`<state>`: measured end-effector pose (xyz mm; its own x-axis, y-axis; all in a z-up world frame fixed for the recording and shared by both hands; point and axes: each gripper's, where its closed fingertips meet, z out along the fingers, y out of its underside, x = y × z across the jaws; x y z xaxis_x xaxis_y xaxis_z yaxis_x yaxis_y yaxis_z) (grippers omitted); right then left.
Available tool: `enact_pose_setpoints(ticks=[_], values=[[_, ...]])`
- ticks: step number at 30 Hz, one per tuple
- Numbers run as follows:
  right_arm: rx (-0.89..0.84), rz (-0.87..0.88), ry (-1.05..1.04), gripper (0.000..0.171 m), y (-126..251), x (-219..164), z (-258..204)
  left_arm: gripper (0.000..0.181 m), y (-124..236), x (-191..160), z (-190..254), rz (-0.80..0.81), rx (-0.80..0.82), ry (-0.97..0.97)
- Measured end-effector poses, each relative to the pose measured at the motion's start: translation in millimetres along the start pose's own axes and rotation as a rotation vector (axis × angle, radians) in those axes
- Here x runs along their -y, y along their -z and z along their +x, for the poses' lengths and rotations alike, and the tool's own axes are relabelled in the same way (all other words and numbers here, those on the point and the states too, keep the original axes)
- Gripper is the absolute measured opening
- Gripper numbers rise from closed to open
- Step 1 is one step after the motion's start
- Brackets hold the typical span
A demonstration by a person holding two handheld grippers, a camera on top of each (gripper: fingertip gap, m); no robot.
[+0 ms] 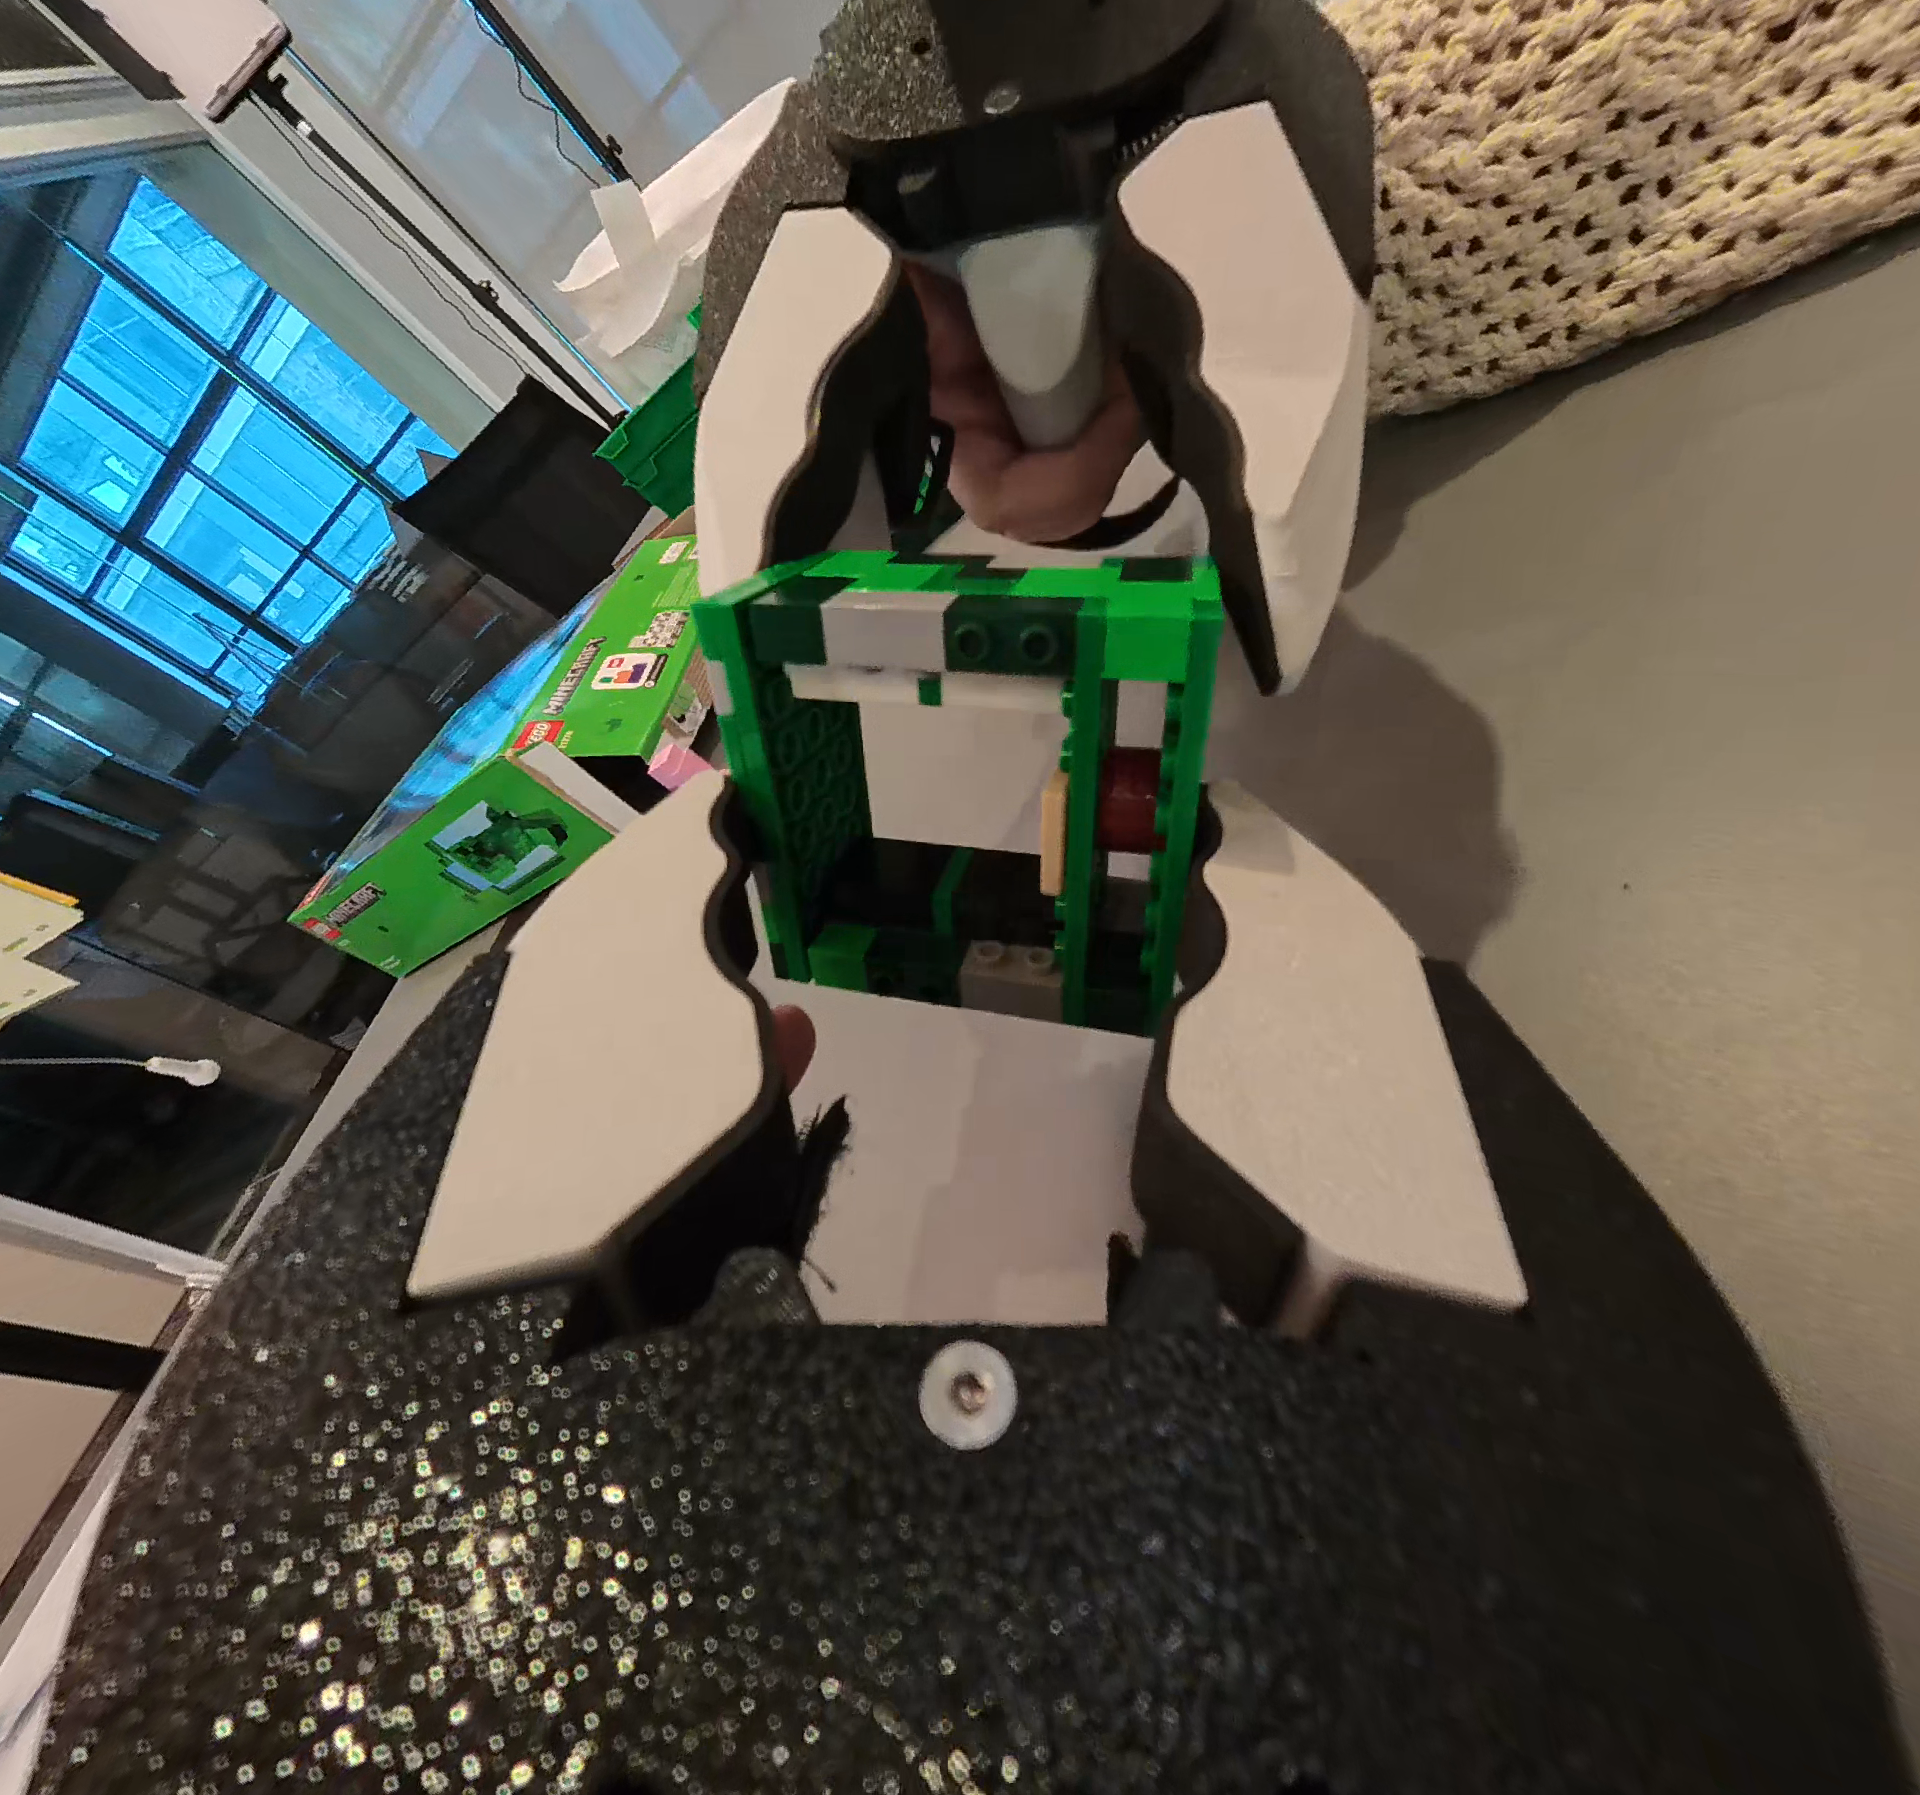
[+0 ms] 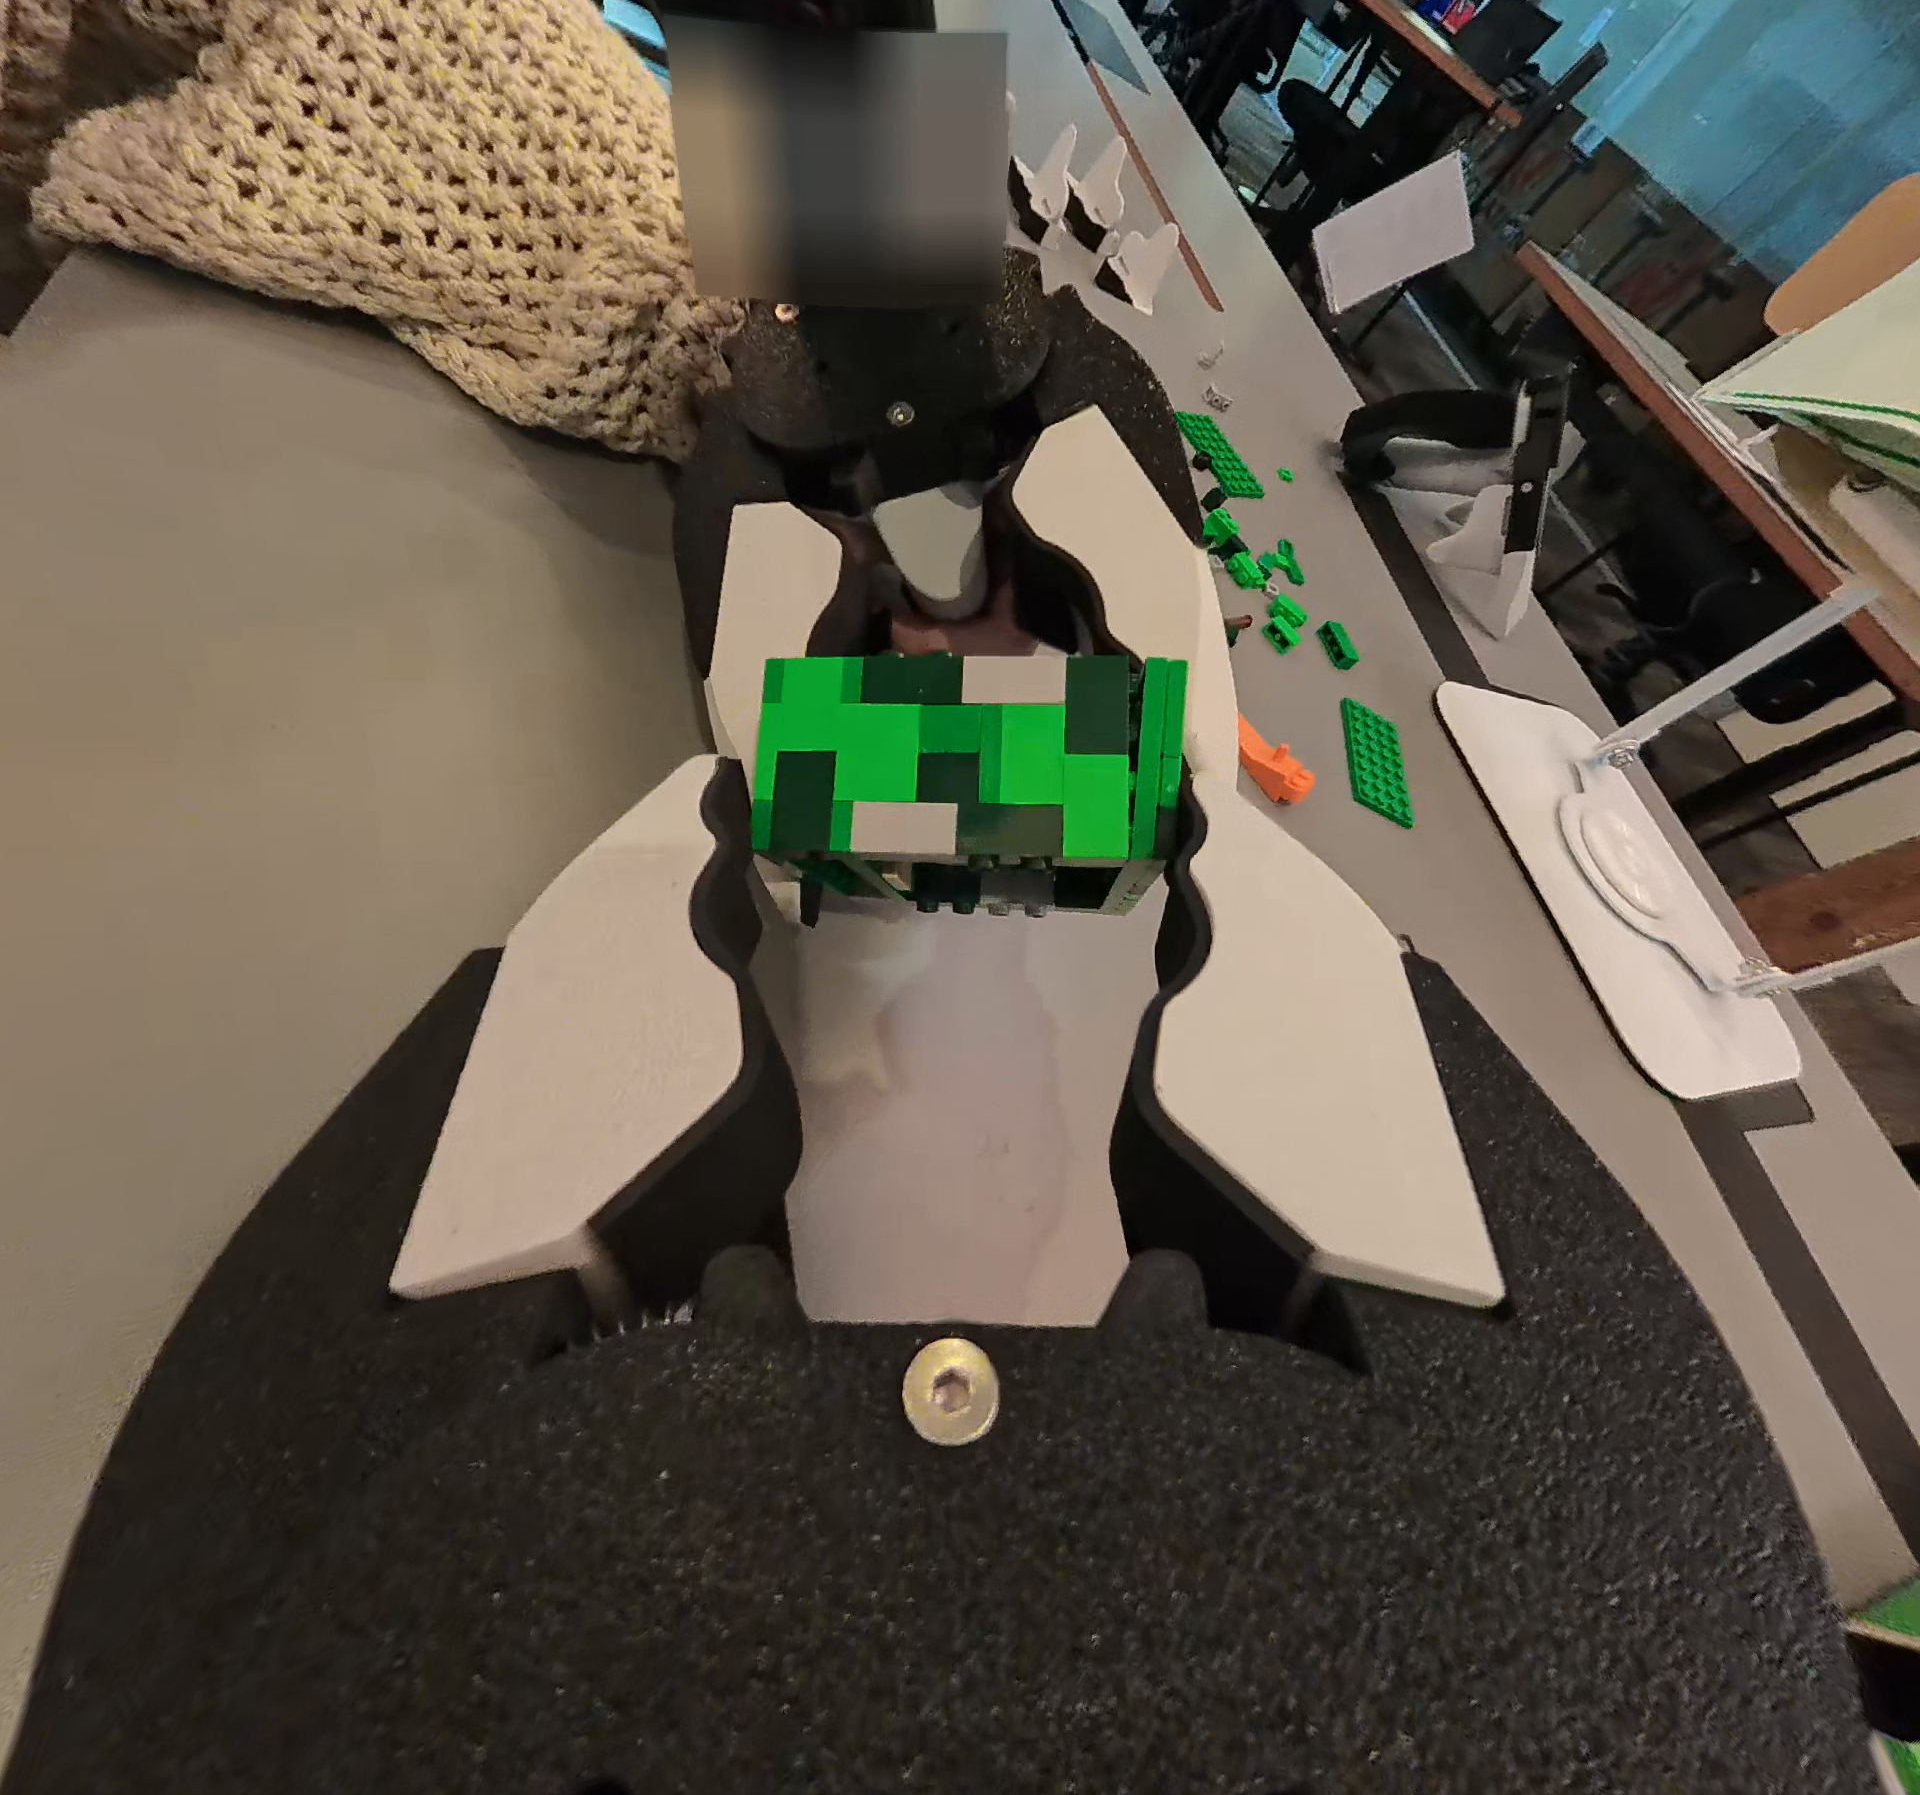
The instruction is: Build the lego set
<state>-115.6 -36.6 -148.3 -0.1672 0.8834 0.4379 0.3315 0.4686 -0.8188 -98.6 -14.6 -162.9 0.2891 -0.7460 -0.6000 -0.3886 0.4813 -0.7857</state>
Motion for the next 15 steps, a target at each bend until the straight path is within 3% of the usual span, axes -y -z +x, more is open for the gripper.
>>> enact_pose_setpoints(ticks=[7, 12, 15], values=[[-0.022, -0.035, -0.048, 0.076, -2.0, -3.4, 3.2, 0.08, -2.1, -6.3, -1.5, -0.035, -0.011, 0.025], [0.001, -0.098, -0.024, 0.094, -8.3, -7.1, -5.3, 0.08, -5.4, -21.6, 10.0, -0.13, -0.06, -0.021], [-0.018, -0.148, 0.004, 0.082, -11.4, -15.5, -5.4, 0.08, -6.8, -17.8, 11.2, -0.117, -0.07, -0.003]])
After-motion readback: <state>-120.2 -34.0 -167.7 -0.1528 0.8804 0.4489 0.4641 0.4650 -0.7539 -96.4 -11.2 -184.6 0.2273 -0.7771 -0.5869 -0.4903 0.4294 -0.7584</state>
